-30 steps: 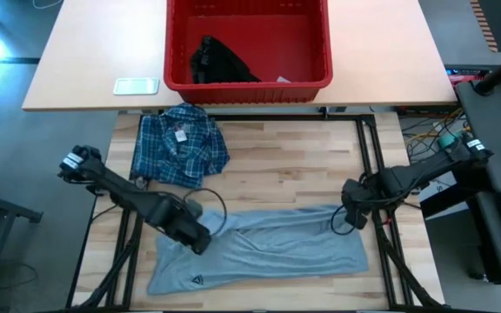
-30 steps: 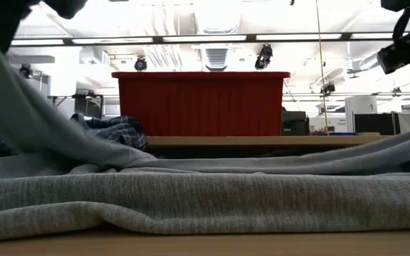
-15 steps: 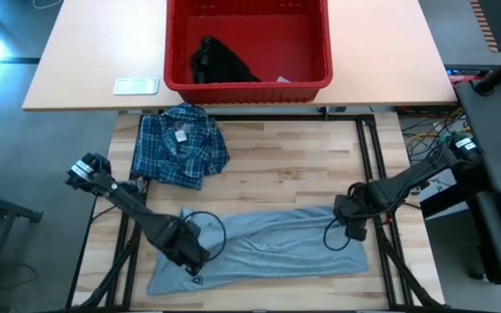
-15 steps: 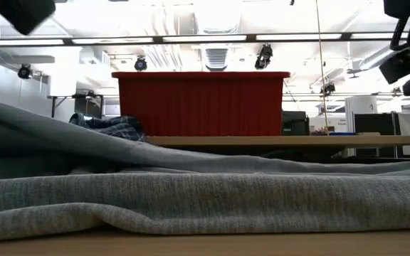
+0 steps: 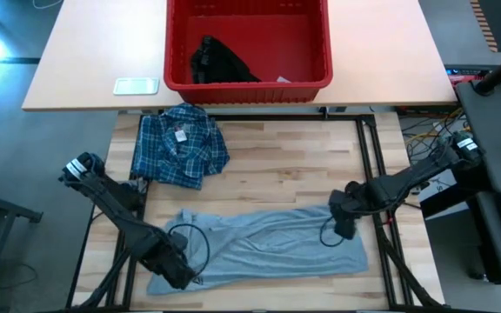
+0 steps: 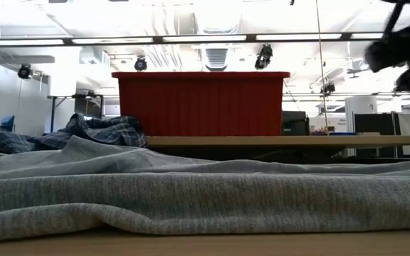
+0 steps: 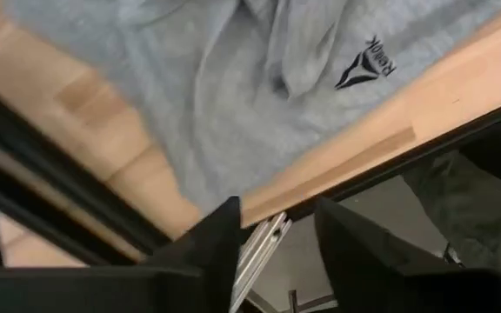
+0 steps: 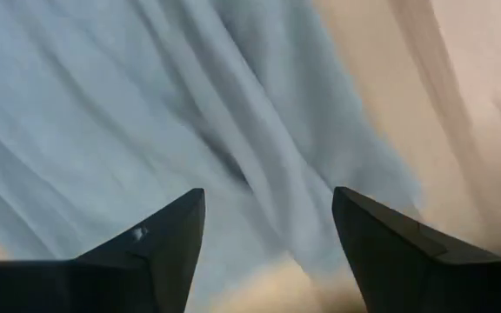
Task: Fold Laundry from Bin
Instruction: Fold the gray shirt
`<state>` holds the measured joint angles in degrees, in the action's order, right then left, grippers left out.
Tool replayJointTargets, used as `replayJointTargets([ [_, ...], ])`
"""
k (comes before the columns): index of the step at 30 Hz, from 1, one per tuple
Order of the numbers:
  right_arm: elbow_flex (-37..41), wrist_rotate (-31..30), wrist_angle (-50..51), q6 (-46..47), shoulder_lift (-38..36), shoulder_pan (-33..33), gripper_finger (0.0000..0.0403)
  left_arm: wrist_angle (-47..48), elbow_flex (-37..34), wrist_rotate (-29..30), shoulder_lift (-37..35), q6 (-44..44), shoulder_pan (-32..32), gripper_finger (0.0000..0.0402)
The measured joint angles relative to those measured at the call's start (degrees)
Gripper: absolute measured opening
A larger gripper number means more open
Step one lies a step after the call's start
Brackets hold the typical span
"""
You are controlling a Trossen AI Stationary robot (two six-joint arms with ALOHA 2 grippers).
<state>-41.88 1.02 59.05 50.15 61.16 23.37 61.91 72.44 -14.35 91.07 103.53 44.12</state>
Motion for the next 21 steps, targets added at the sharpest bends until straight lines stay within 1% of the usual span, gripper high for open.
replayJointTargets([
  [2, 1.9, -1.1, -6.02, 1.17, 0.25, -1.44, 0.0235, 0.91, 0.35, 0.68, -0.96, 1.21, 0.49, 0.0161],
  [3, 2.97, -1.85, -7.88, 2.02, 0.99, -2.17, 0.0228, 1.12, 0.58, 2.8, -1.31, 1.36, 0.52, 0.0175],
  [4, 3.87, -2.67, -9.11, 3.42, 1.87, -2.8, 0.0221, 1.01, 0.76, 6.3, -1.63, 1.7, 0.5, 0.0189],
  [6, 4.9, -4.83, -10.4, 7.37, 3.52, -3.58, 0.0206, -0.54, 0.77, 17.11, -1.9, 2.03, -0.28, 0.0207],
  [7, 5.06, -6.13, -10.42, 9.96, 4.01, -3.62, 0.0198, -2.53, 0.53, 22.95, -1.9, 2.07, -1.02, 0.0213],
  [8, 5.1, -7.03, -10.43, 12.75, 4.51, -3.58, 0.019, -4.53, 0.06, 27.51, -1.9, 2.11, -1.88, 0.0216],
  [9, 5.16, -7.88, -10.54, 15.28, 5.1, -3.51, 0.0181, -5.7, -0.76, 30.14, -1.9, 2.17, -3.1, 0.0216],
  [10, 5.27, -8.67, -10.6, 17.58, 5.81, -3.49, 0.0172, -6.45, -1.97, 31.27, -1.92, 2.03, -4.43, 0.0216],
  [12, 5.66, -9.37, -10.4, 20.8, 7.54, -3.54, 0.0154, -8.28, -4.73, 31.42, -1.54, 1.21, -7.03, 0.0212],
  [14, 5.69, -8.71, -10.97, 22.23, 9.98, -3.56, 0.0137, -11.42, -8.21, 31.39, -1.42, -0.42, -9.19, 0.0206],
  [17, 5.4, -2.98, -12.83, 22.28, 12.97, -2.74, 0.0122, -19.85, -12.7, 31.37, -1.6, -3.27, -11.8, 0.02],
  [21, 1.49, 2.37, -13.91, 22.05, 14.81, -0.18, 0.0121, -30.27, -16.01, 31.4, -1.73, -7.55, -13.28, 0.0198],
])
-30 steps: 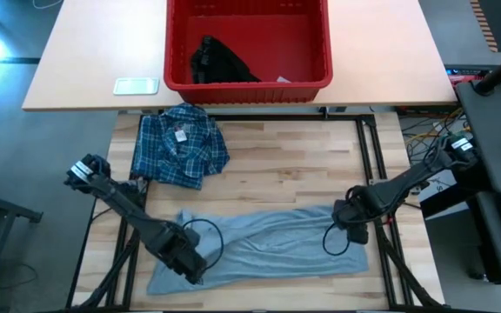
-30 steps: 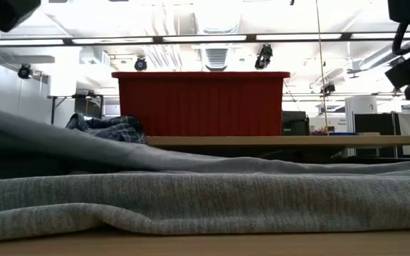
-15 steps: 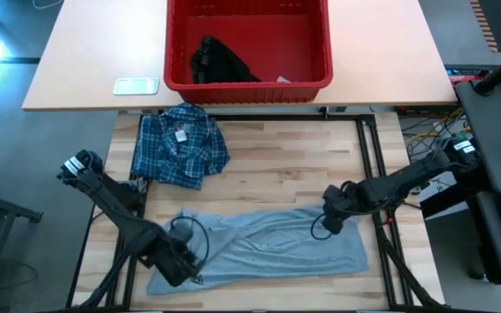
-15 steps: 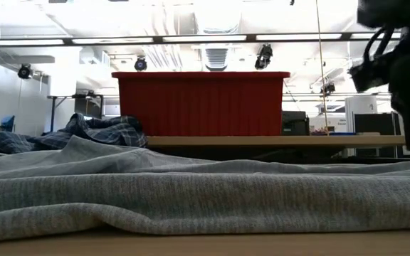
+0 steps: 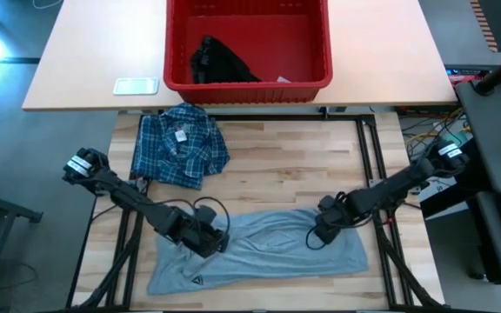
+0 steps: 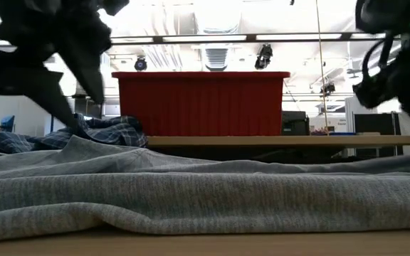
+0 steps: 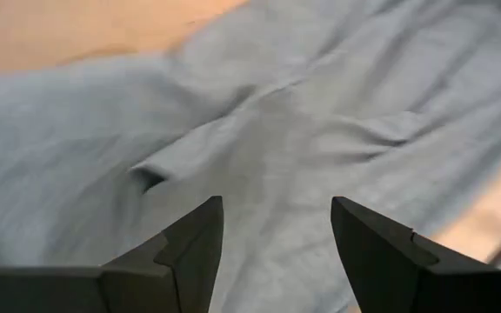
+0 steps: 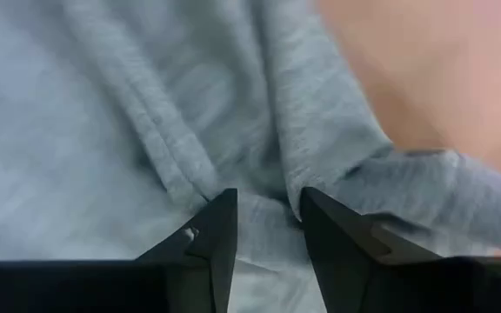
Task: Fold Laundry from Bin
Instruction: Fold the gray shirt
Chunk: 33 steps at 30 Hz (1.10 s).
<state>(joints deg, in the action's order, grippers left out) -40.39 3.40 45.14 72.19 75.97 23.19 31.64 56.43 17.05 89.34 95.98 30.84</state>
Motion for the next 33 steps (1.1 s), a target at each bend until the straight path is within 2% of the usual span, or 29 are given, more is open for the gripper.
replayJointTargets([
  [2, -1.99, 1.21, -0.07, 0.15, 0.1, 1.25, 0.0126, -3.89, -0.58, 1.67, 0.0, -4.73, -0.01, 0.0198],
  [6, -3.68, 1.35, 0.14, 2.07, -0.51, 2.2, 0.014, -13.41, -0.17, 9.01, 0.0, -19.07, -0.39, 0.0197],
  [11, -3.75, 0.84, 0.47, 2.67, -2.26, 1.18, 0.0162, -16.5, -0.07, 10.21, 3.52, -25.76, -5.59, 0.0197],
  [17, -3.16, -2.03, 2.39, 3.05, -2.37, -4.73, 0.0175, -19.72, -0.11, 3.71, 9.9, -28.65, -7.97, 0.0197],
  [23, 0.12, -3.03, 1.8, 3.7, 1.16, -10.02, 0.0167, -20.64, 1.35, -5.1, 13.42, -29.2, -5.73, 0.0197],
  [27, 2.1, -2.01, 1.67, 3.29, 2.79, -10.81, 0.0164, -17.01, 5.01, -6.11, 12.8, -30.07, -1.24, 0.0197],
  [33, 4.01, -2.7, 2.36, 2.43, 2.0, -11.69, 0.0164, 0.34, 10.01, -6.33, 12.73, -22.37, 5.46, 0.0197],
])
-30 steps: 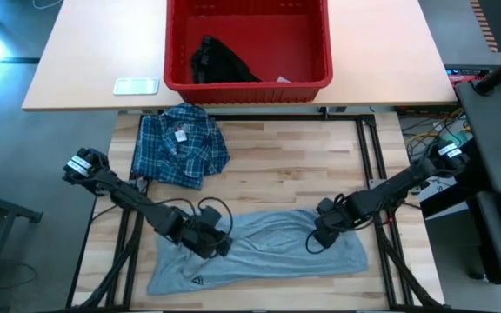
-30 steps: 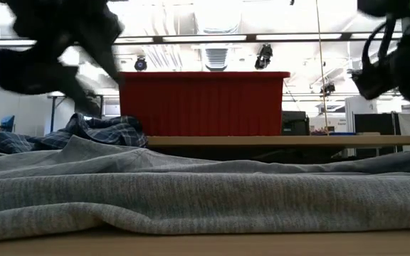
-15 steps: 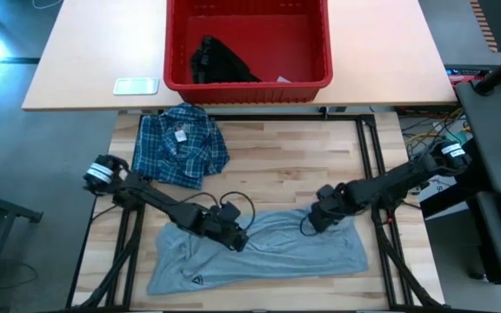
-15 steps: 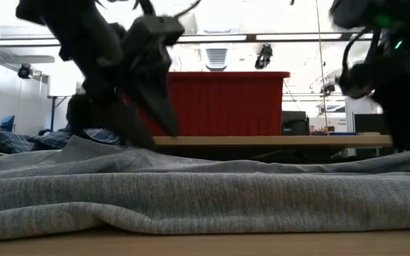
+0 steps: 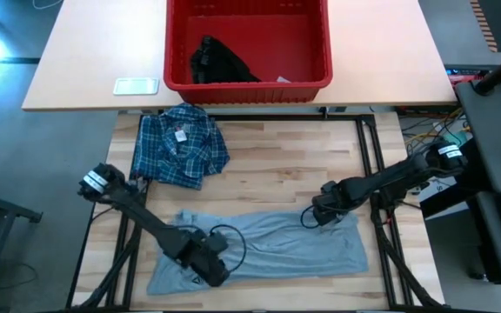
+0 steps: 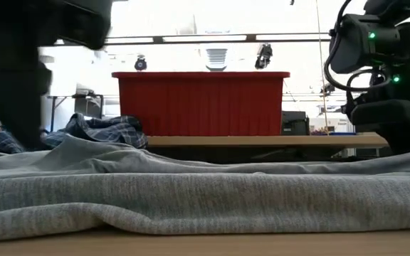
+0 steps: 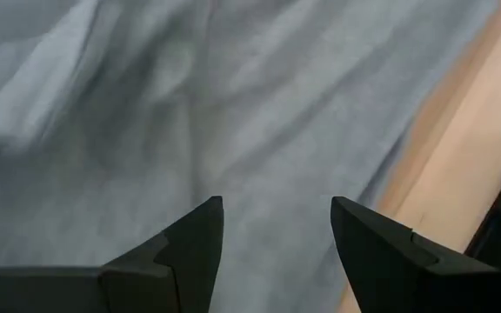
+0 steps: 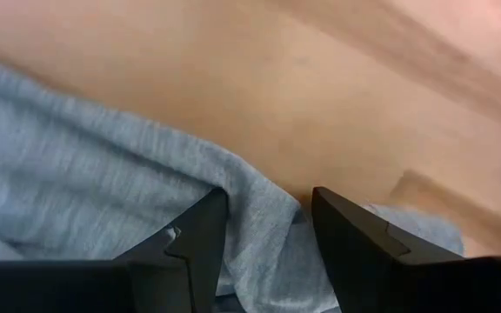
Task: Fold Laundry from Bin
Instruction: Fold the gray shirt
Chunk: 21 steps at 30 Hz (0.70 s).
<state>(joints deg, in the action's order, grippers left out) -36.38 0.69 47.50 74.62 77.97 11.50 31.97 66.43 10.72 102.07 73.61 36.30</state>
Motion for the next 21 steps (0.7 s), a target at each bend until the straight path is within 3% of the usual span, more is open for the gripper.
replayJointTargets([
  [3, 0.08, -1.8, 0.98, -1.09, -1.75, -1.25, 0.0164, 5.76, 2.91, 2.52, -1.3, 1.25, 0.87, 0.0197],
  [7, -1.21, -4.01, 3.2, -2.27, -5.1, -2.61, 0.0164, 6.18, 6.65, 12.96, -2.96, -1.81, -3.72, 0.0197],
  [14, -3.12, -3.91, 4.45, -2.92, -10.01, -2.33, 0.0164, 2.47, 5.3, 10.6, 3.1, -10.02, -13.59, 0.0197],
  [21, -3.63, -9.98, -2.3, 1.13, -10.24, 6.99, 0.0164, 1.5, 4.62, 2.7, 9.59, -7.36, -14.05, 0.0197],
])
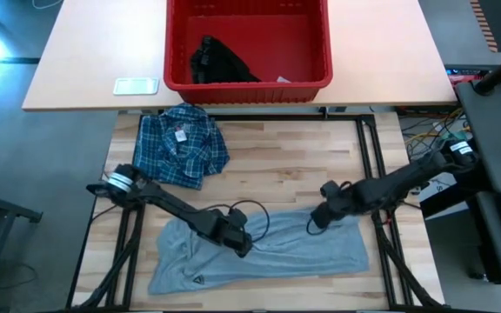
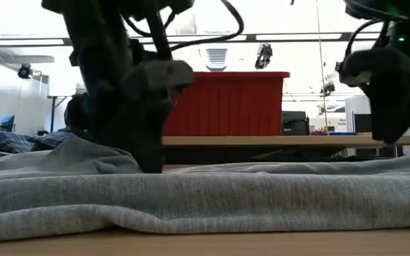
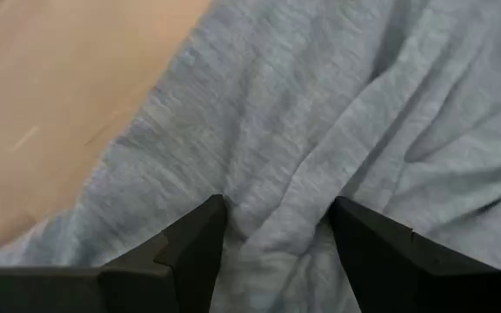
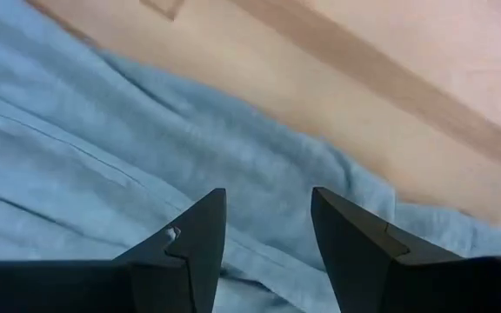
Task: Fold Laundry from Bin
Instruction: Fold the gray shirt
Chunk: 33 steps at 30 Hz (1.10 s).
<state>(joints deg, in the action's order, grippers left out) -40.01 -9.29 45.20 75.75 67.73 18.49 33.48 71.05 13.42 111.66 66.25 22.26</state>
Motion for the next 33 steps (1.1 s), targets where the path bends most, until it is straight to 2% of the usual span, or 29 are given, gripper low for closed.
replayJointTargets([
  [5, 0.09, -1.0, 0.77, 2.96, 5.09, 3.84, 0.0164, 1.43, 3.75, -1.71, 0.63, 1.75, 1.74, 0.0197],
  [9, 0.15, 1.93, 0.26, 5.73, 8.23, 6.3, 0.0164, 9.26, 7.88, -2.36, -0.04, 1.69, 2.16, 0.0197],
  [13, 0.15, 7.44, -1.35, 9.15, 10.17, 9.15, 0.0164, 13.97, 9.42, -2.19, -0.05, 0.44, 1.53, 0.0197],
  [16, 0.09, 12.16, -3.7, 12.84, 10.09, 11.15, 0.0164, 13.71, 8.99, -2.47, -0.04, 0.85, 0.76, 0.0197],
  [22, -2.31, 14.21, -3.89, 17.73, 6.55, 14.45, 0.0164, 11.76, 7.24, -2.46, -0.02, 1.32, 0.34, 0.0197],
  [24, -2.54, 12.65, -3.04, 18.12, 4.89, 14.53, 0.0164, 12.41, 7.09, -2.46, -0.02, 1.26, 0.34, 0.0197],
  [26, -2.27, 6.96, -0.21, 19.6, 3.15, 14.32, 0.0164, 13.9, 7.08, -2.58, -0.09, 0.95, 0.23, 0.0197],
  [28, -0.43, 2.61, 1.39, 21.31, 2.57, 13.26, 0.0164, 15.57, 7.01, -5.19, -0.89, -0.53, -0.55, 0.0197],
  [30, 2.33, 2.1, -0.16, 22.76, 3.19, 12.87, 0.0164, 17.39, 7.01, -7.24, -2.91, -2.25, -1.46, 0.0197],
  [33, 4.83, 6.17, -2.67, 25.1, 4.8, 14.17, 0.0164, 21.09, 6.6, -5.86, -6.53, -2.14, -2.04, 0.0197],
])
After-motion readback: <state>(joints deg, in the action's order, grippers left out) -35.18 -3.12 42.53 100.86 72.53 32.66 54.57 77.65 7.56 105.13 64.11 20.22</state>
